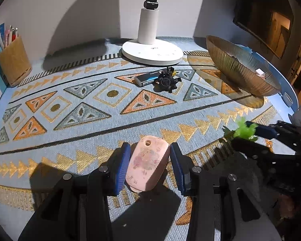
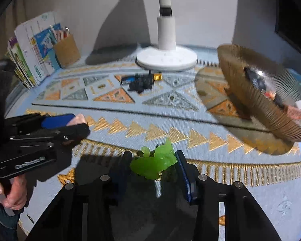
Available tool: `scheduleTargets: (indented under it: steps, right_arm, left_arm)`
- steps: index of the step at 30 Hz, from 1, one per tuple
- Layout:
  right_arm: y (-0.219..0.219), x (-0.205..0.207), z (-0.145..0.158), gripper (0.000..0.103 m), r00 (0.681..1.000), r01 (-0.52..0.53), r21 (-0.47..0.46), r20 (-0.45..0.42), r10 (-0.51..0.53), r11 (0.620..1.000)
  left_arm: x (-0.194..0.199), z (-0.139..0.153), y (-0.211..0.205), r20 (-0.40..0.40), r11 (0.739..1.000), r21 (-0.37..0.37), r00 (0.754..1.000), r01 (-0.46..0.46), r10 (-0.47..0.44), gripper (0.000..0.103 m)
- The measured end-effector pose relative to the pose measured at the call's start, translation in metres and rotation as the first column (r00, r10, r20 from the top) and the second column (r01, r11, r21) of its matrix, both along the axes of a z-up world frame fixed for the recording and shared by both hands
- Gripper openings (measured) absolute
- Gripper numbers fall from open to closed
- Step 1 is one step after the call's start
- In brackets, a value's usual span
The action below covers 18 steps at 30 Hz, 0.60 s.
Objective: Organize rigid objects
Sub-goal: 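Carry the pink case and green dinosaur into the amber bowl and open both grippers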
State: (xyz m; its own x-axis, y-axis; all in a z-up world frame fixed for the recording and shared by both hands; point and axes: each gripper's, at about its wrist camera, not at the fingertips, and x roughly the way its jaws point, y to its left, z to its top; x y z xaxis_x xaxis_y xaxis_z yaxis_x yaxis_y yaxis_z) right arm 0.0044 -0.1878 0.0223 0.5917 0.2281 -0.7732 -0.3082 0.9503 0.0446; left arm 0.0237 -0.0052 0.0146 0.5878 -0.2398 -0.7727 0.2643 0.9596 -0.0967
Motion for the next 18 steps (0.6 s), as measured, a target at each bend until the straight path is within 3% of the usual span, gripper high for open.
scheduleTargets:
  steps: [4,8,11,14,18]
  right_arm:
    - [-0.021,-0.010,0.025,0.043,0.998,0.028,-0.002,0.053,-0.028,1.000]
    - [-0.075,-0.013,0.077,0.043,0.980,0.102,0.043,0.165,-0.108,0.994]
    - [-0.116,-0.006,0.105,0.043,0.959,0.165,0.100,0.214,-0.184,0.981]
    - [-0.157,0.016,0.124,0.043,0.924,0.291,0.126,0.219,-0.313,0.948]
    - [-0.204,0.051,0.131,0.043,0.880,0.405,0.182,0.188,-0.436,0.896]
  left_arm:
    - [0.001,0.010,-0.007,0.008,1.000,0.011,1.000,0.006,-0.006,0.037]
    - [0.003,0.063,-0.033,0.116,0.997,-0.046,0.992,0.061,-0.055,0.037]
    - [0.011,0.108,-0.073,0.198,0.986,-0.076,0.971,0.151,-0.133,0.037]
    - [0.028,0.134,-0.118,0.241,0.974,-0.079,0.952,0.211,-0.186,0.037]
    - [0.058,0.139,-0.171,0.242,0.965,-0.092,0.945,0.247,-0.219,0.037]
